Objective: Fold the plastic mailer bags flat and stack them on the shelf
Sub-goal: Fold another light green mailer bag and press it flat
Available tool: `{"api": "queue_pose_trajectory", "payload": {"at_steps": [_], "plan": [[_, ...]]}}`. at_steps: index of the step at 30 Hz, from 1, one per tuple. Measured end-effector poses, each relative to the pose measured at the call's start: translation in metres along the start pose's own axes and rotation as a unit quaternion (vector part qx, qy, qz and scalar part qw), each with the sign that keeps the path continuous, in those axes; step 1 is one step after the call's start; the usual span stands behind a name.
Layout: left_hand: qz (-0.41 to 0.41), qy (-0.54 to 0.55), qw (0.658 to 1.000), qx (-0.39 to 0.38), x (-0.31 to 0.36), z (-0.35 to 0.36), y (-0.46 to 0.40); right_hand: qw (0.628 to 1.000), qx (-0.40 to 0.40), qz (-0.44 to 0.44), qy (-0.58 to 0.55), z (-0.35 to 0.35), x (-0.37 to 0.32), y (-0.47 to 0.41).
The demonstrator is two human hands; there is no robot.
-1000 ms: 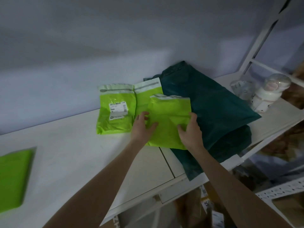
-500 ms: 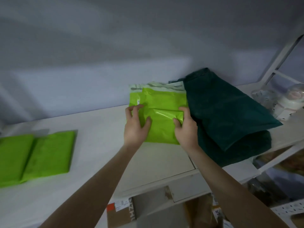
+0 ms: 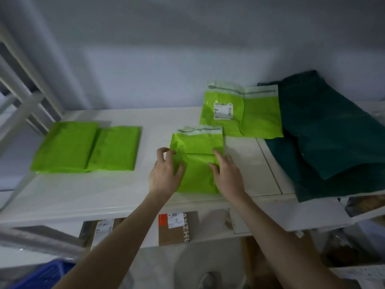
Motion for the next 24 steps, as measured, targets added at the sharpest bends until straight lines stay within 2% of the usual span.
{"api": "queue_pose_trajectory", "payload": {"at_steps": [4,6,8,11,17,24], "plan": [[-0.012,-0.059,0.998,-0.031,-0.016,0.012,0.009,0.997,-0.013,0.003,0.079,0.01,0.007,0.005],[-0.009,-0.058,0.998,-0.019,-0.02,0.01,0.01,0.993,0.004,0.0,0.12,0.006,0.008,0.005],[0.009,-0.047,0.999,0.01,-0.019,0.004,0.009,0.993,0.037,-0.007,0.113,-0.002,0.003,0.006],[0.046,-0.012,0.999,0.026,-0.002,-0.001,0.008,0.99,0.083,-0.066,0.089,-0.008,-0.022,0.007],[0.139,-0.034,0.986,-0.086,0.018,0.038,0.024,0.988,-0.035,-0.117,0.09,0.039,-0.033,0.02],[0.148,-0.056,0.979,-0.131,0.011,0.057,0.024,0.989,-0.074,-0.093,0.093,0.053,-0.023,0.018]]}}
Point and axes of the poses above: each hand's wrist, its own y-axis away from the middle knuckle, its own z-axis out of the palm, x = y × z, the point moved 10 cm from there along -y, towards the middle knuckle, and after that the axes turned 7 degrees about x, right-handed, at the moved point
